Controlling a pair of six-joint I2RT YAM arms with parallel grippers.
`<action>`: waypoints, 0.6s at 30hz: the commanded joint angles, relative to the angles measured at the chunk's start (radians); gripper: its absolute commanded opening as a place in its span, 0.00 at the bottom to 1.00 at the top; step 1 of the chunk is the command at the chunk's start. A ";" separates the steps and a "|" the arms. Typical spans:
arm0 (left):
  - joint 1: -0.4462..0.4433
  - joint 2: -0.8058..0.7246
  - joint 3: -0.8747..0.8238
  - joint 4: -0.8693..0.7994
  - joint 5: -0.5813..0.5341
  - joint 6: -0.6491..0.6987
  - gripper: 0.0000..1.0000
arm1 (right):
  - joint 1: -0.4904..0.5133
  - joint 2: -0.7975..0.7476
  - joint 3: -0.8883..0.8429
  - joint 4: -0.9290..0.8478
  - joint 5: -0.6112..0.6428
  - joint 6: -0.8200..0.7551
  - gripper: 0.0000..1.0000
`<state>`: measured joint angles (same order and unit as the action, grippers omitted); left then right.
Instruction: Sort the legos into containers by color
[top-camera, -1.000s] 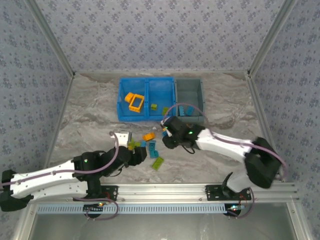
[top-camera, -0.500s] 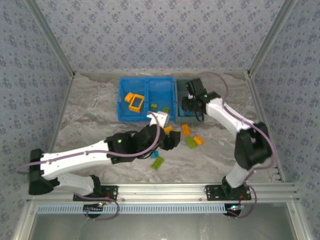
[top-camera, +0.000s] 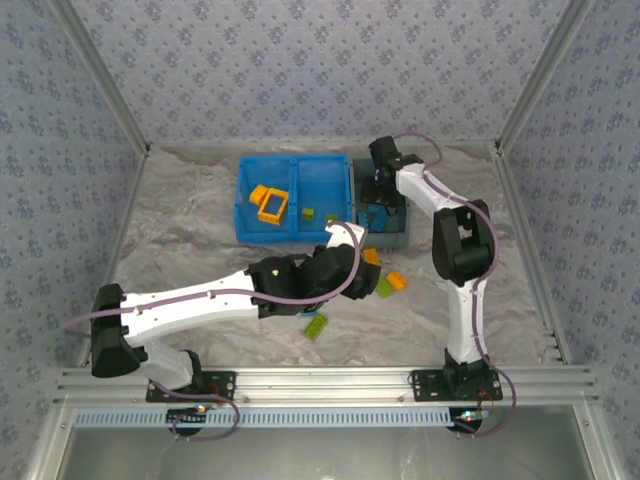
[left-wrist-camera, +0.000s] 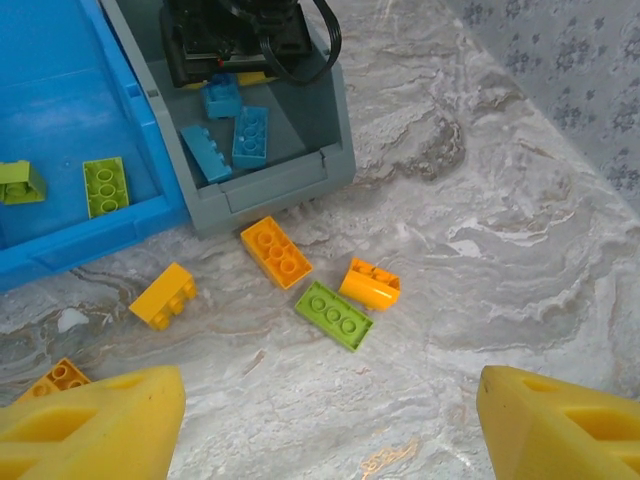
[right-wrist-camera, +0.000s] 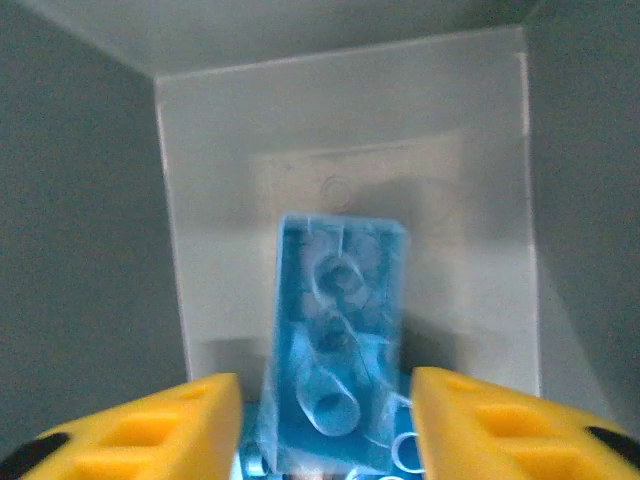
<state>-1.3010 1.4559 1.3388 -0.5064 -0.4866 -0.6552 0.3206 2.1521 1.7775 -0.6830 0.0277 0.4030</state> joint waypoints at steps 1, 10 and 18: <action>0.017 -0.002 0.015 -0.056 -0.014 -0.023 0.77 | 0.016 -0.025 0.030 -0.054 -0.008 -0.002 0.57; 0.168 -0.028 -0.044 -0.210 0.122 -0.004 0.76 | 0.073 -0.319 -0.092 -0.005 0.095 0.001 0.57; 0.358 0.057 -0.078 -0.261 0.302 0.261 0.76 | 0.255 -0.826 -0.612 0.241 0.176 0.010 0.60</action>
<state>-0.9649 1.4796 1.2510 -0.7219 -0.2672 -0.5262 0.5152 1.4254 1.3350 -0.5175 0.1558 0.4042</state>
